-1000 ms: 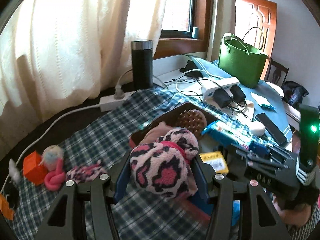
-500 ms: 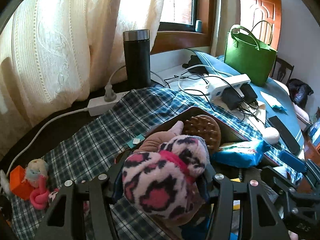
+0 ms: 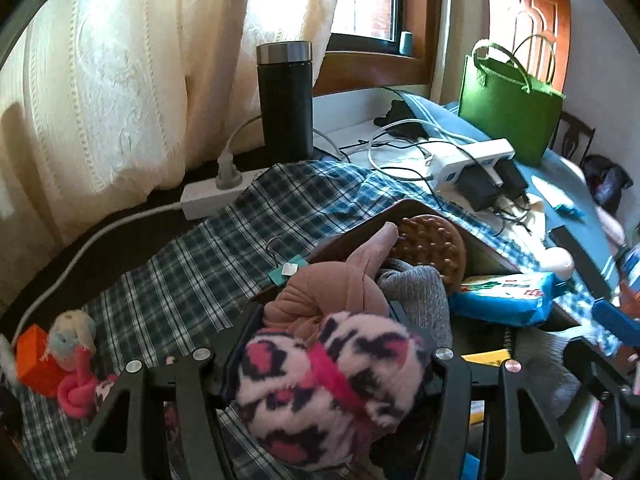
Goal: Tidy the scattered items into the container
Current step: 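Lower the leopard-print plush into the red tin and open the left gripper, then grasp the pink leopard double-ball plush with the right gripper and carry it over the tin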
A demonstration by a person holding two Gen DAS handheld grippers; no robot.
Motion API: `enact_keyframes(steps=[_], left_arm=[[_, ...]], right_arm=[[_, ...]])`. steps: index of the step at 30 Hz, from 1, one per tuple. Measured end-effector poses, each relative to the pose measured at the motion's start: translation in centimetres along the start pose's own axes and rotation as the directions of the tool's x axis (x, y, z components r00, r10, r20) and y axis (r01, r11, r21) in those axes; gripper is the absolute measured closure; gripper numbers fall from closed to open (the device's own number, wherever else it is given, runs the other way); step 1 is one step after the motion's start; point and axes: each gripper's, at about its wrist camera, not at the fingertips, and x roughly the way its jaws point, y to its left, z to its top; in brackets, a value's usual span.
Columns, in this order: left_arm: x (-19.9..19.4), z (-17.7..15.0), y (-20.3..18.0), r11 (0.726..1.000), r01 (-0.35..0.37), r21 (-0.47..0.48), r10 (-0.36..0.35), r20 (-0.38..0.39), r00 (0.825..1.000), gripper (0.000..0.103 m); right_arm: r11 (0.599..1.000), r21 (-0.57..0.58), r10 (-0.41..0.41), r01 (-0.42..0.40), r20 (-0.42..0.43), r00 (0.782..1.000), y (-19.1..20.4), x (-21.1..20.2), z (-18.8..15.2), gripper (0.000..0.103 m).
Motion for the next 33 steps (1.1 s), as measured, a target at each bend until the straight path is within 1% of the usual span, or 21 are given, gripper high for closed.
enact_keyframes(steps=[5, 12, 15, 19, 23, 28, 33], left_arm=[[-1.9, 0.0, 0.1, 0.999, 0.033, -0.008, -0.032, 0.03, 0.999, 0.04], [-4.8, 0.4, 0.2, 0.999, 0.053, -0.006, -0.052, 0.084, 0.995, 0.04], [-5.7, 0.4, 0.9, 0.999, 0.045, -0.021, -0.043, 0.093, 0.995, 0.04], [-7.1, 0.2, 3.4, 0.997, 0.025, -0.074, -0.017, 0.107, 0.994, 0.04], [-8.2, -0.6, 6.3, 0.992, -0.001, -0.123, 0.015, 0.107, 0.994, 0.039], [-9.0, -2.3, 9.3, 0.989, -0.032, -0.147, 0.045, 0.083, 0.996, 0.039], [-8.8, -4.3, 12.2, 0.978, -0.051, -0.202, 0.061, 0.044, 0.997, 0.039]], right_arm=[[1.0, -0.008, -0.003, 0.003, 0.003, 1.0, 0.6, -0.6, 0.0, 0.026], [1.0, -0.013, -0.001, 0.001, 0.008, 1.0, 1.2, -1.4, -0.2, 0.026], [1.0, -0.013, 0.0, 0.001, 0.013, 1.0, 1.4, -1.9, -0.2, 0.026], [1.0, -0.002, 0.004, -0.004, 0.013, 1.0, 1.5, -2.1, -0.2, 0.026], [0.999, 0.001, 0.046, -0.046, 0.009, 0.999, 2.3, -2.3, -0.4, 0.026], [0.995, -0.04, 0.094, -0.094, 0.004, 0.996, 4.6, -2.4, -0.8, 0.026], [0.979, -0.08, 0.188, -0.189, -0.015, 0.982, 7.9, -2.4, -1.4, 0.026]])
